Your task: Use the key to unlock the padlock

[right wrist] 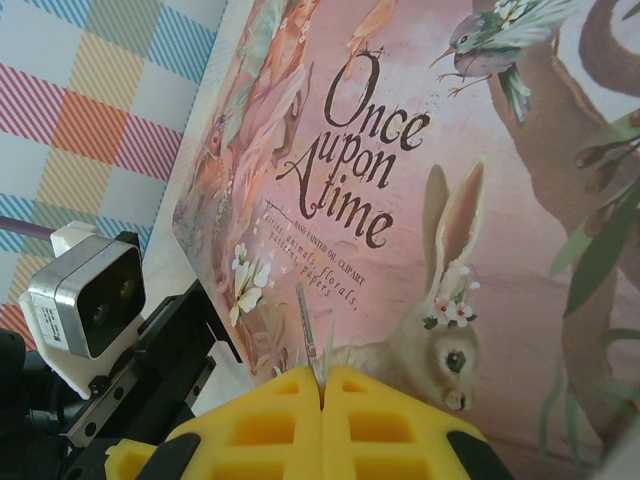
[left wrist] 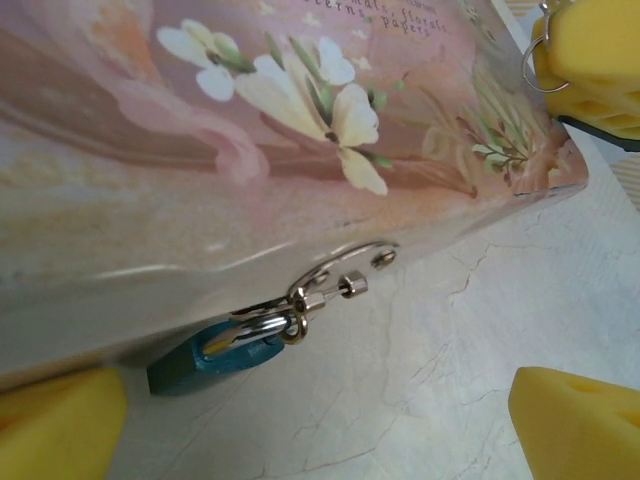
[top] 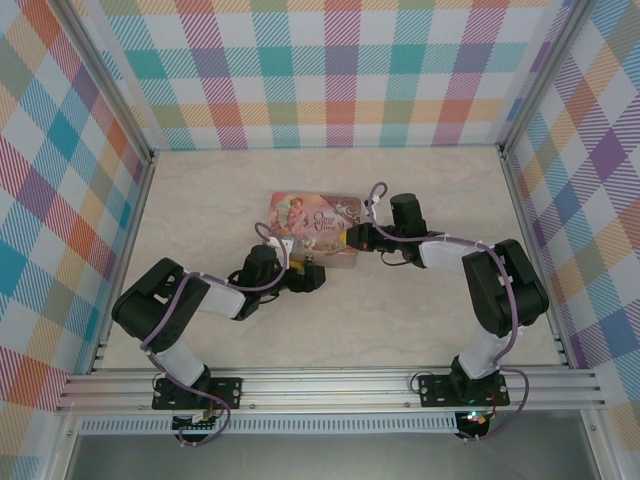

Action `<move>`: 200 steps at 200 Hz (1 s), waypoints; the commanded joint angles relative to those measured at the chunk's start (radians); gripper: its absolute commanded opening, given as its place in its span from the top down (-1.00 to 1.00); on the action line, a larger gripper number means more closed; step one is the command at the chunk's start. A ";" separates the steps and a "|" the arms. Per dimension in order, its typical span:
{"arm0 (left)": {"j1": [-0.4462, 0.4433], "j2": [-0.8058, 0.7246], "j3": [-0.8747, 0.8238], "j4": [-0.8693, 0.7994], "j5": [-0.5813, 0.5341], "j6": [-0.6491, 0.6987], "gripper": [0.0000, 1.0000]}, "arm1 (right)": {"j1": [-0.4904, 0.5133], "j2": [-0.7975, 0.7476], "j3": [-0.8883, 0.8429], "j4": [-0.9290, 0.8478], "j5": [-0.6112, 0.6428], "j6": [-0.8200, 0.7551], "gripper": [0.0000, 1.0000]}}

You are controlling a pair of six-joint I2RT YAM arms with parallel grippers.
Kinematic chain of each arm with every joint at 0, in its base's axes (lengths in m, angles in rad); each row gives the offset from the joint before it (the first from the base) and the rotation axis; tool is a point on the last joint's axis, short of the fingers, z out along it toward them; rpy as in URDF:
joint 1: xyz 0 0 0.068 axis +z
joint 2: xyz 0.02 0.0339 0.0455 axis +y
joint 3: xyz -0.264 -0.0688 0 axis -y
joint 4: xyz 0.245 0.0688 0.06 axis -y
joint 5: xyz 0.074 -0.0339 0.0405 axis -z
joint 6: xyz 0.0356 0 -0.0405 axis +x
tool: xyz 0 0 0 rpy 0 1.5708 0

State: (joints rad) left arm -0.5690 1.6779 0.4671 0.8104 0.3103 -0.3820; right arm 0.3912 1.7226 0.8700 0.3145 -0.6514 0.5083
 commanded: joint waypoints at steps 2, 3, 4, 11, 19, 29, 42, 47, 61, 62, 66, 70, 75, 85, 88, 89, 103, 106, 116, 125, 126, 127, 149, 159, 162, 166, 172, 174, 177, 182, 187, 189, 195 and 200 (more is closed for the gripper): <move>-0.008 0.031 0.007 0.087 0.001 0.054 -0.95 | -0.007 0.018 -0.020 -0.061 0.010 -0.023 1.00; -0.008 0.031 0.008 0.087 0.002 0.055 -0.95 | -0.007 0.018 -0.020 -0.061 0.009 -0.022 1.00; -0.008 0.032 0.008 0.087 0.002 0.055 -0.95 | -0.008 0.017 -0.020 -0.061 0.009 -0.023 1.00; -0.009 0.039 0.013 0.087 0.006 0.058 -0.94 | -0.008 0.021 -0.020 -0.061 0.009 -0.022 1.00; -0.009 0.046 0.020 0.087 0.018 0.058 -0.91 | -0.008 0.023 -0.020 -0.059 0.009 -0.023 1.00; -0.009 0.056 0.030 0.087 0.035 0.059 -0.87 | -0.008 0.025 -0.019 -0.058 0.007 -0.022 1.00; -0.009 0.067 0.042 0.087 0.053 0.053 -0.81 | -0.007 0.025 -0.018 -0.056 0.006 -0.021 1.00; -0.009 0.068 0.045 0.090 0.057 0.052 -0.79 | -0.008 0.024 -0.018 -0.056 0.007 -0.021 1.00; -0.009 0.069 0.045 0.101 0.060 0.043 -0.76 | -0.008 0.021 -0.019 -0.057 0.006 -0.023 1.00; -0.008 0.069 0.045 0.102 0.059 0.043 -0.75 | -0.008 0.021 -0.019 -0.057 0.006 -0.023 1.00; -0.009 0.069 0.045 0.102 0.059 0.040 -0.74 | -0.007 0.020 -0.019 -0.057 0.006 -0.024 1.00; -0.009 0.068 0.044 0.102 0.059 0.038 -0.72 | -0.006 0.019 -0.019 -0.057 0.006 -0.024 1.00; -0.009 0.067 0.047 0.102 0.058 0.033 -0.70 | -0.008 0.020 -0.020 -0.057 0.006 -0.024 1.00; -0.009 0.063 0.049 0.098 0.049 0.017 -0.65 | -0.007 0.019 -0.020 -0.056 0.004 -0.023 1.00; -0.009 0.062 0.050 0.097 0.046 0.013 -0.64 | -0.008 0.019 -0.020 -0.055 0.004 -0.023 1.00; -0.009 0.062 0.050 0.097 0.046 0.012 -0.64 | -0.007 0.019 -0.020 -0.055 0.005 -0.022 1.00; -0.015 0.057 0.053 0.087 0.016 0.004 -0.58 | -0.007 0.019 -0.023 -0.053 0.005 -0.020 1.00; -0.017 0.055 0.054 0.080 0.003 0.002 -0.58 | -0.007 0.019 -0.023 -0.052 0.005 -0.021 1.00; -0.020 0.052 0.057 0.065 -0.029 0.003 -0.57 | -0.007 0.020 -0.025 -0.048 0.005 -0.018 1.00; -0.022 0.053 0.059 0.058 -0.052 -0.002 -0.56 | -0.006 0.019 -0.026 -0.048 0.004 -0.017 1.00; -0.022 0.053 0.059 0.058 -0.053 -0.002 -0.56 | -0.007 0.019 -0.026 -0.049 0.004 -0.017 1.00; -0.022 0.054 0.059 0.058 -0.054 -0.002 -0.56 | -0.007 0.019 -0.026 -0.048 0.004 -0.017 1.00; -0.023 0.067 0.070 0.065 -0.052 -0.009 -0.49 | -0.007 0.018 -0.028 -0.048 0.003 -0.017 1.00; -0.026 0.074 0.078 0.065 -0.050 -0.016 -0.45 | -0.006 0.017 -0.028 -0.049 0.002 -0.018 1.00; -0.026 0.076 0.080 0.066 -0.050 -0.016 -0.44 | -0.007 0.017 -0.028 -0.047 0.002 -0.017 1.00; -0.028 0.077 0.082 0.067 -0.050 -0.018 -0.43 | -0.007 0.018 -0.027 -0.047 0.001 -0.016 1.00; -0.029 0.081 0.085 0.067 -0.052 -0.022 -0.41 | -0.006 0.018 -0.028 -0.045 0.001 -0.016 1.00; -0.030 0.081 0.086 0.067 -0.052 -0.024 -0.41 | -0.006 0.018 -0.028 -0.045 0.001 -0.017 1.00; -0.031 0.083 0.087 0.066 -0.055 -0.026 -0.40 | -0.006 0.018 -0.028 -0.046 0.001 -0.016 1.00; -0.032 0.086 0.089 0.065 -0.059 -0.028 -0.38 | -0.007 0.017 -0.028 -0.046 0.000 -0.015 1.00; -0.033 0.087 0.092 0.065 -0.061 -0.033 -0.36 | -0.005 0.018 -0.028 -0.045 0.000 -0.016 1.00; -0.034 0.087 0.093 0.065 -0.064 -0.035 -0.35 | -0.006 0.017 -0.028 -0.045 0.000 -0.016 1.00; -0.036 0.089 0.096 0.065 -0.069 -0.041 -0.32 | -0.005 0.018 -0.029 -0.046 0.001 -0.016 1.00; -0.038 0.094 0.100 0.065 -0.072 -0.045 -0.29 | -0.005 0.018 -0.028 -0.044 0.002 -0.014 1.00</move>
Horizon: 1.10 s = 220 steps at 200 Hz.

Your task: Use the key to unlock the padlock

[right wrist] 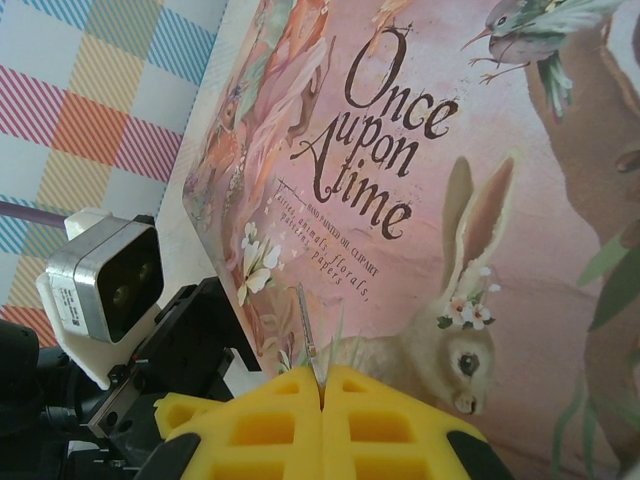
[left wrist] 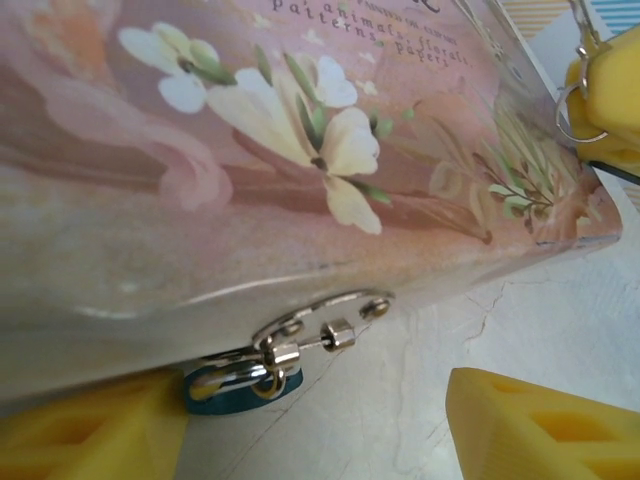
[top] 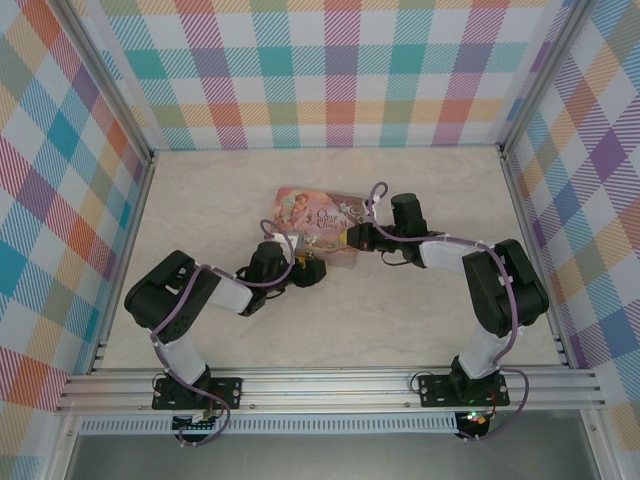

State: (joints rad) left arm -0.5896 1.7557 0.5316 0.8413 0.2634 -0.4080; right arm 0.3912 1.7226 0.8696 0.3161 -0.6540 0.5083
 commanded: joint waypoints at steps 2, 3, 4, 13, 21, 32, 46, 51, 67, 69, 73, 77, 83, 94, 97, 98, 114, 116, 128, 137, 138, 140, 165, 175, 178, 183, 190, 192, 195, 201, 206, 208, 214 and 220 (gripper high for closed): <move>-0.018 0.016 0.036 0.035 -0.026 -0.020 -0.27 | -0.006 0.018 -0.029 -0.046 0.004 -0.015 1.00; -0.018 0.018 0.037 0.035 -0.028 -0.021 -0.26 | -0.005 0.017 -0.029 -0.046 0.005 -0.015 1.00; -0.019 0.018 0.038 0.035 -0.027 -0.022 -0.25 | -0.006 0.018 -0.028 -0.046 0.005 -0.014 1.00; -0.022 0.024 0.043 0.033 -0.037 -0.030 -0.19 | -0.006 0.018 -0.029 -0.048 0.004 -0.015 1.00; -0.024 0.028 0.047 0.033 -0.042 -0.036 -0.16 | -0.006 0.018 -0.029 -0.049 0.004 -0.015 1.00; -0.026 0.034 0.052 0.035 -0.052 -0.049 -0.11 | -0.005 0.017 -0.029 -0.048 0.004 -0.015 1.00; -0.028 0.040 0.056 0.044 -0.060 -0.063 -0.05 | -0.006 0.015 -0.028 -0.049 0.004 -0.015 1.00; -0.029 0.043 0.056 0.046 -0.065 -0.067 -0.04 | -0.005 0.015 -0.029 -0.050 0.004 -0.015 1.00; -0.030 0.050 0.057 0.054 -0.081 -0.082 0.02 | -0.006 0.015 -0.030 -0.049 0.004 -0.014 1.00; -0.031 0.051 0.057 0.056 -0.082 -0.083 0.03 | -0.006 0.015 -0.030 -0.048 0.004 -0.014 1.00; -0.032 0.054 0.059 0.057 -0.084 -0.088 0.04 | -0.005 0.015 -0.030 -0.048 0.004 -0.015 1.00; -0.032 0.056 0.060 0.058 -0.086 -0.090 0.05 | -0.006 0.015 -0.030 -0.049 0.004 -0.015 1.00; -0.032 0.062 0.062 0.060 -0.089 -0.096 0.06 | -0.006 0.015 -0.030 -0.049 0.004 -0.014 1.00; -0.033 0.068 0.067 0.064 -0.085 -0.101 0.08 | -0.006 0.015 -0.030 -0.048 0.004 -0.015 1.00; -0.033 0.070 0.067 0.063 -0.086 -0.101 0.08 | -0.006 0.015 -0.030 -0.048 0.004 -0.015 1.00; -0.033 0.071 0.068 0.063 -0.086 -0.101 0.08 | -0.006 0.015 -0.030 -0.049 0.004 -0.015 1.00; -0.035 0.076 0.071 0.064 -0.087 -0.104 0.13 | -0.006 0.015 -0.030 -0.049 0.003 -0.013 1.00; -0.034 0.076 0.071 0.064 -0.088 -0.105 0.14 | -0.006 0.015 -0.030 -0.049 0.003 -0.014 1.00; -0.035 0.077 0.071 0.063 -0.091 -0.107 0.18 | -0.005 0.015 -0.030 -0.050 0.003 -0.016 1.00; -0.035 0.077 0.071 0.064 -0.097 -0.108 0.21 | -0.006 0.013 -0.030 -0.050 0.004 -0.016 1.00; -0.035 0.077 0.071 0.064 -0.098 -0.108 0.21 | -0.006 0.013 -0.030 -0.050 0.004 -0.016 1.00; -0.035 0.077 0.071 0.065 -0.099 -0.107 0.22 | -0.006 0.013 -0.030 -0.050 0.004 -0.016 1.00; -0.036 0.079 0.073 0.063 -0.102 -0.110 0.30 | -0.006 0.011 -0.031 -0.051 0.002 -0.017 1.00; -0.035 0.078 0.073 0.062 -0.104 -0.112 0.32 | -0.006 0.012 -0.030 -0.052 0.003 -0.016 1.00; -0.035 0.079 0.073 0.064 -0.106 -0.113 0.32 | -0.006 0.011 -0.030 -0.054 0.004 -0.017 1.00; -0.035 0.079 0.073 0.063 -0.105 -0.114 0.33 | -0.007 0.011 -0.029 -0.055 0.004 -0.017 1.00; -0.035 0.077 0.071 0.062 -0.109 -0.114 0.34 | -0.006 0.010 -0.029 -0.056 0.004 -0.018 1.00; -0.035 0.077 0.071 0.063 -0.109 -0.114 0.34 | -0.005 0.009 -0.029 -0.057 0.004 -0.018 1.00; -0.035 0.076 0.071 0.064 -0.110 -0.115 0.35 | -0.005 0.009 -0.028 -0.057 0.004 -0.018 1.00; -0.035 0.075 0.070 0.064 -0.112 -0.116 0.35 | -0.006 0.008 -0.027 -0.058 0.004 -0.018 1.00; -0.035 0.074 0.068 0.064 -0.114 -0.115 0.36 | -0.006 0.007 -0.027 -0.059 0.004 -0.018 1.00; -0.035 0.074 0.068 0.064 -0.115 -0.117 0.36 | -0.006 0.005 -0.027 -0.058 0.004 -0.019 1.00; -0.035 0.071 0.067 0.064 -0.116 -0.118 0.37 | -0.007 0.003 -0.027 -0.057 0.004 -0.019 1.00; -0.035 0.069 0.067 0.064 -0.117 -0.120 0.37 | -0.005 -0.002 -0.029 -0.057 0.004 -0.021 1.00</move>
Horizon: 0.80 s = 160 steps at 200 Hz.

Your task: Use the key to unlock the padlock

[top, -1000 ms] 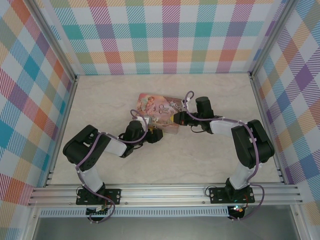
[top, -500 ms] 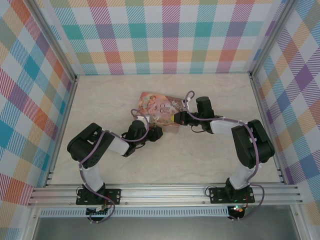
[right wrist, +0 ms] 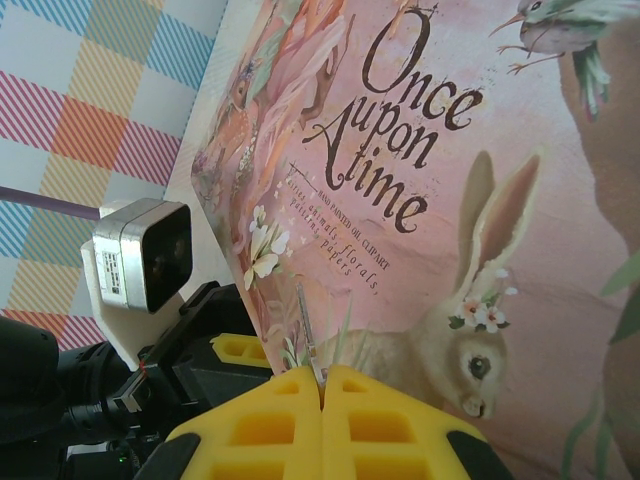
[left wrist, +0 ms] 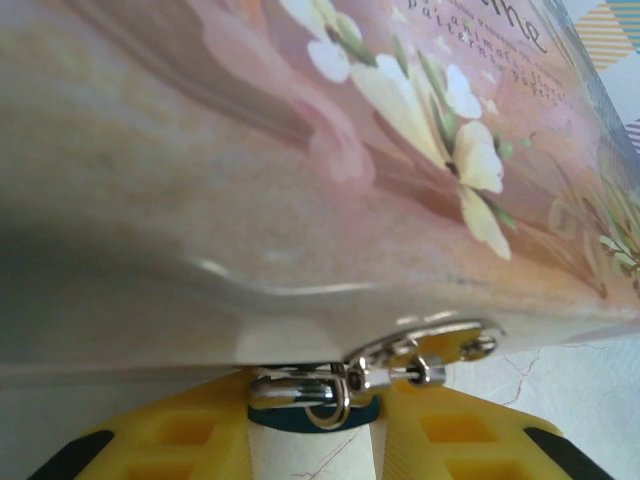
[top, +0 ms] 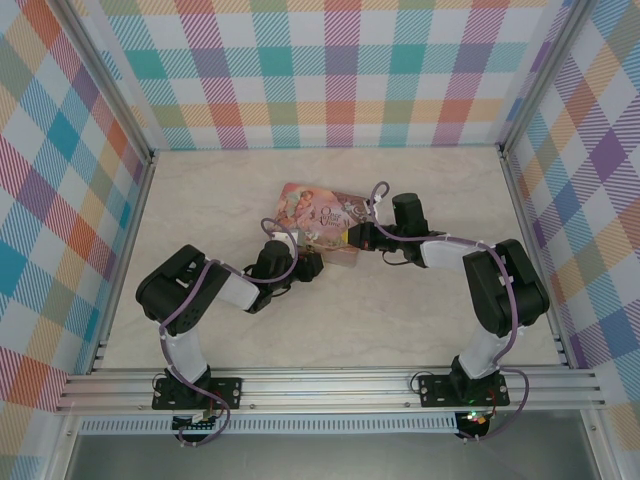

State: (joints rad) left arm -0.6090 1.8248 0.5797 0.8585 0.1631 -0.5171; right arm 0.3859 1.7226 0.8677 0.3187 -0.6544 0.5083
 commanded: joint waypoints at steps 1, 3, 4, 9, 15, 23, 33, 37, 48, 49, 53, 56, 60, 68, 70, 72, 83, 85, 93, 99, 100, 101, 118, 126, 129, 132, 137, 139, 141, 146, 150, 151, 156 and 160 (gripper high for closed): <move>-0.015 -0.001 0.019 0.047 -0.017 -0.012 0.37 | 0.000 -0.003 -0.027 -0.059 0.004 -0.021 1.00; -0.015 -0.001 0.019 0.046 -0.018 -0.012 0.38 | -0.002 -0.006 -0.027 -0.059 0.006 -0.022 1.00; -0.015 -0.002 0.019 0.045 -0.018 -0.013 0.38 | -0.002 -0.007 -0.028 -0.059 0.007 -0.022 1.00; -0.015 -0.004 0.017 0.045 -0.019 -0.016 0.39 | -0.002 -0.014 -0.029 -0.059 0.010 -0.025 1.00; -0.015 -0.006 0.018 0.040 -0.019 -0.022 0.39 | -0.002 -0.025 -0.029 -0.058 0.013 -0.028 1.00; -0.015 -0.013 0.021 0.027 -0.022 -0.035 0.41 | -0.002 -0.043 -0.032 -0.063 0.016 -0.036 1.00; -0.015 -0.022 0.028 0.000 -0.024 -0.051 0.41 | -0.002 -0.069 -0.033 -0.077 0.025 -0.048 1.00; -0.015 -0.026 0.031 -0.012 -0.026 -0.058 0.41 | -0.002 -0.079 -0.033 -0.082 0.028 -0.055 1.00; -0.015 -0.036 0.041 -0.046 -0.030 -0.083 0.41 | -0.002 -0.114 -0.041 -0.097 0.039 -0.074 1.00; -0.015 -0.037 0.041 -0.047 -0.030 -0.085 0.41 | -0.002 -0.117 -0.042 -0.100 0.041 -0.076 1.00; -0.015 -0.041 0.042 -0.054 -0.029 -0.093 0.41 | -0.002 -0.129 -0.047 -0.106 0.047 -0.084 1.00; -0.015 -0.044 0.043 -0.056 -0.026 -0.100 0.41 | -0.002 -0.140 -0.051 -0.108 0.053 -0.089 1.00; -0.015 -0.049 0.044 -0.060 -0.023 -0.108 0.42 | -0.002 -0.153 -0.057 -0.113 0.057 -0.096 1.00; -0.015 -0.059 0.044 -0.067 -0.018 -0.129 0.42 | -0.002 -0.178 -0.070 -0.123 0.069 -0.112 1.00; -0.015 -0.060 0.044 -0.068 -0.015 -0.132 0.42 | -0.002 -0.186 -0.074 -0.126 0.072 -0.116 1.00; -0.015 -0.063 0.045 -0.069 -0.013 -0.137 0.42 | -0.002 -0.193 -0.078 -0.129 0.074 -0.120 1.00; -0.015 -0.082 0.047 -0.085 -0.003 -0.162 0.43 | -0.003 -0.228 -0.097 -0.147 0.085 -0.144 1.00; -0.015 -0.085 0.048 -0.089 -0.002 -0.165 0.44 | -0.002 -0.236 -0.102 -0.149 0.086 -0.147 1.00; -0.015 -0.102 0.053 -0.106 0.009 -0.179 0.45 | -0.002 -0.264 -0.122 -0.158 0.088 -0.162 1.00; -0.017 -0.114 0.059 -0.129 0.014 -0.191 0.46 | -0.001 -0.287 -0.141 -0.158 0.090 -0.173 1.00; -0.017 -0.117 0.059 -0.132 0.014 -0.193 0.46 | 0.000 -0.291 -0.145 -0.159 0.090 -0.174 1.00; -0.017 -0.120 0.060 -0.137 0.015 -0.194 0.47 | 0.000 -0.296 -0.148 -0.158 0.091 -0.174 1.00; -0.017 -0.153 0.081 -0.210 0.026 -0.227 0.51 | 0.017 -0.364 -0.201 -0.184 0.123 -0.218 1.00; -0.018 -0.166 0.086 -0.223 0.039 -0.243 0.52 | 0.034 -0.395 -0.220 -0.204 0.142 -0.250 1.00; -0.018 -0.170 0.087 -0.227 0.042 -0.252 0.52 | 0.042 -0.405 -0.225 -0.208 0.151 -0.262 1.00; -0.018 -0.172 0.089 -0.233 0.045 -0.263 0.53 | 0.050 -0.415 -0.232 -0.215 0.158 -0.273 1.00; -0.018 -0.177 0.092 -0.240 0.052 -0.280 0.54 | 0.065 -0.429 -0.241 -0.224 0.171 -0.292 1.00; -0.018 -0.178 0.093 -0.240 0.055 -0.286 0.54 | 0.070 -0.433 -0.245 -0.227 0.176 -0.298 1.00; -0.018 -0.179 0.095 -0.241 0.059 -0.291 0.55 | 0.076 -0.437 -0.248 -0.229 0.182 -0.305 1.00; -0.018 -0.182 0.099 -0.241 0.070 -0.307 0.55 | 0.091 -0.447 -0.255 -0.235 0.194 -0.318 1.00; -0.018 -0.184 0.103 -0.246 0.077 -0.319 0.56 | 0.101 -0.452 -0.260 -0.238 0.203 -0.328 1.00; -0.018 -0.184 0.105 -0.248 0.078 -0.323 0.56 | 0.104 -0.453 -0.260 -0.239 0.205 -0.329 1.00; -0.020 -0.185 0.109 -0.254 0.088 -0.337 0.57 | 0.115 -0.458 -0.265 -0.241 0.216 -0.338 1.00; -0.020 -0.187 0.113 -0.257 0.096 -0.351 0.57 | 0.124 -0.460 -0.270 -0.239 0.222 -0.346 1.00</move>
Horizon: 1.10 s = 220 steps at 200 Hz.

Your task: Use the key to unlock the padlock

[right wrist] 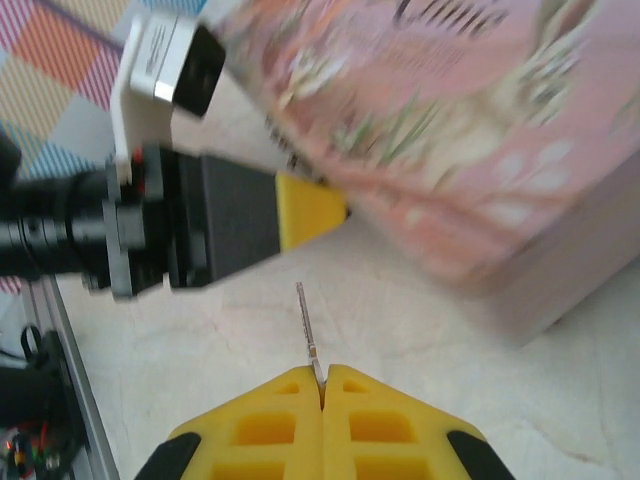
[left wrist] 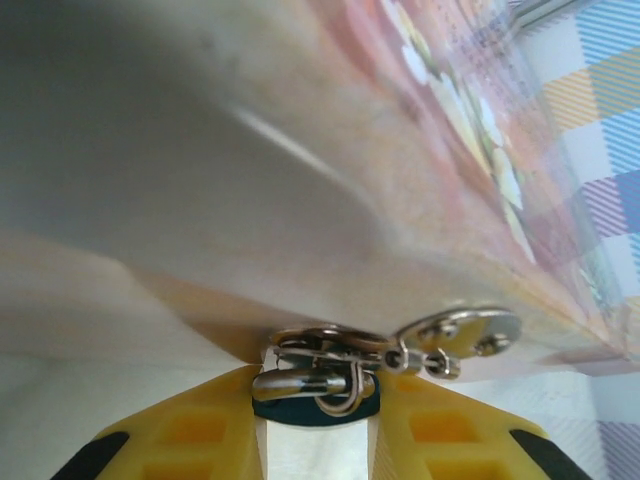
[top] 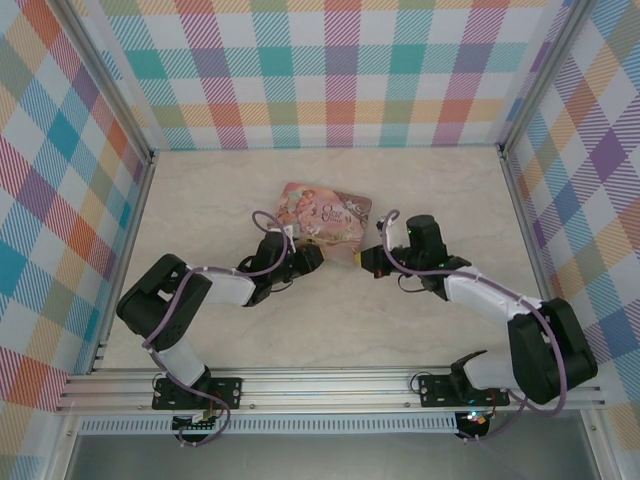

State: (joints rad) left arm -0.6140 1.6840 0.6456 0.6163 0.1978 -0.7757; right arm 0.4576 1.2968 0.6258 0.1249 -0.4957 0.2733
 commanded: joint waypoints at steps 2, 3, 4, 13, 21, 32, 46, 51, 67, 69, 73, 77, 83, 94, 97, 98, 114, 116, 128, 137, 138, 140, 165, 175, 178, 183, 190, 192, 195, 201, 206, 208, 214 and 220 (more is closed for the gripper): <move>-0.015 -0.047 0.049 -0.017 0.064 -0.098 0.57 | 0.058 -0.035 -0.030 -0.046 0.068 -0.113 1.00; -0.015 -0.047 0.050 -0.017 0.065 -0.101 0.57 | 0.060 -0.036 -0.029 -0.046 0.070 -0.116 1.00; -0.015 -0.047 0.050 -0.018 0.068 -0.105 0.57 | 0.062 -0.036 -0.030 -0.045 0.072 -0.118 1.00; -0.016 -0.050 0.056 -0.022 0.082 -0.133 0.58 | 0.085 -0.035 -0.034 -0.044 0.096 -0.134 1.00; -0.016 -0.052 0.063 -0.024 0.095 -0.150 0.59 | 0.102 -0.028 -0.033 -0.044 0.114 -0.149 1.00; -0.018 -0.056 0.071 -0.034 0.110 -0.173 0.60 | 0.121 -0.012 -0.027 -0.042 0.137 -0.169 1.00; -0.018 -0.065 0.079 -0.057 0.118 -0.193 0.61 | 0.134 0.009 -0.018 -0.041 0.157 -0.191 1.00; -0.018 -0.069 0.082 -0.071 0.119 -0.204 0.61 | 0.136 0.015 -0.016 -0.036 0.162 -0.198 1.00; -0.018 -0.082 0.089 -0.098 0.127 -0.224 0.62 | 0.140 0.029 -0.011 -0.017 0.169 -0.217 1.00; -0.018 -0.083 0.088 -0.102 0.127 -0.229 0.62 | 0.141 0.031 -0.011 -0.015 0.169 -0.221 1.00; -0.018 -0.085 0.090 -0.108 0.128 -0.235 0.62 | 0.142 0.034 -0.010 -0.012 0.170 -0.228 1.00; -0.018 -0.088 0.090 -0.109 0.132 -0.240 0.62 | 0.142 0.037 -0.008 -0.009 0.171 -0.234 1.00; -0.018 -0.091 0.089 -0.108 0.137 -0.250 0.61 | 0.143 0.042 -0.009 -0.006 0.171 -0.246 1.00; -0.018 -0.099 0.091 -0.120 0.145 -0.262 0.61 | 0.143 0.049 -0.004 -0.005 0.175 -0.269 1.00; -0.018 -0.101 0.092 -0.125 0.148 -0.263 0.61 | 0.142 0.050 -0.003 -0.005 0.176 -0.275 1.00; -0.018 -0.103 0.092 -0.126 0.148 -0.265 0.61 | 0.142 0.050 -0.002 -0.006 0.176 -0.276 1.00; -0.018 -0.110 0.106 -0.173 0.162 -0.267 0.61 | 0.142 0.057 0.009 -0.007 0.179 -0.302 1.00; -0.018 -0.111 0.109 -0.181 0.163 -0.267 0.61 | 0.142 0.058 0.009 -0.007 0.178 -0.306 1.00; -0.017 -0.112 0.118 -0.211 0.172 -0.264 0.61 | 0.142 0.064 0.018 -0.001 0.176 -0.321 1.00; -0.018 -0.113 0.121 -0.217 0.177 -0.265 0.61 | 0.142 0.072 0.029 -0.005 0.175 -0.333 1.00; -0.018 -0.114 0.121 -0.217 0.178 -0.265 0.61 | 0.142 0.073 0.029 -0.005 0.175 -0.334 1.00; -0.018 -0.113 0.121 -0.218 0.178 -0.264 0.61 | 0.142 0.076 0.032 -0.006 0.175 -0.338 1.00; -0.018 -0.115 0.121 -0.218 0.191 -0.274 0.62 | 0.143 0.103 0.057 -0.013 0.179 -0.357 1.00; -0.018 -0.117 0.121 -0.218 0.192 -0.281 0.62 | 0.144 0.112 0.056 -0.004 0.191 -0.362 1.00; -0.018 -0.118 0.123 -0.219 0.193 -0.284 0.62 | 0.145 0.114 0.056 -0.001 0.196 -0.364 1.00; -0.018 -0.120 0.123 -0.221 0.195 -0.286 0.62 | 0.147 0.118 0.058 -0.001 0.204 -0.364 1.00; -0.018 -0.120 0.124 -0.223 0.196 -0.293 0.62 | 0.153 0.124 0.063 -0.003 0.216 -0.364 1.00; -0.018 -0.121 0.126 -0.225 0.196 -0.294 0.62 | 0.153 0.126 0.066 -0.006 0.220 -0.364 1.00; -0.018 -0.122 0.127 -0.226 0.197 -0.295 0.62 | 0.154 0.129 0.069 -0.007 0.224 -0.394 1.00; -0.018 -0.123 0.130 -0.231 0.199 -0.298 0.62 | 0.159 0.134 0.075 -0.012 0.233 -0.407 1.00; -0.018 -0.124 0.131 -0.234 0.201 -0.301 0.62 | 0.162 0.138 0.080 -0.016 0.239 -0.412 1.00; -0.018 -0.125 0.132 -0.236 0.201 -0.300 0.62 | 0.163 0.141 0.082 -0.016 0.241 -0.414 1.00; -0.018 -0.126 0.135 -0.240 0.201 -0.303 0.63 | 0.165 0.148 0.088 -0.021 0.249 -0.420 1.00; -0.018 -0.127 0.135 -0.243 0.201 -0.304 0.63 | 0.168 0.153 0.094 -0.025 0.256 -0.424 1.00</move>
State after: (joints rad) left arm -0.6147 1.6009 0.7376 0.3630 0.3424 -1.0393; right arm 0.6106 1.4284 0.6708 0.1059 -0.2733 -0.0875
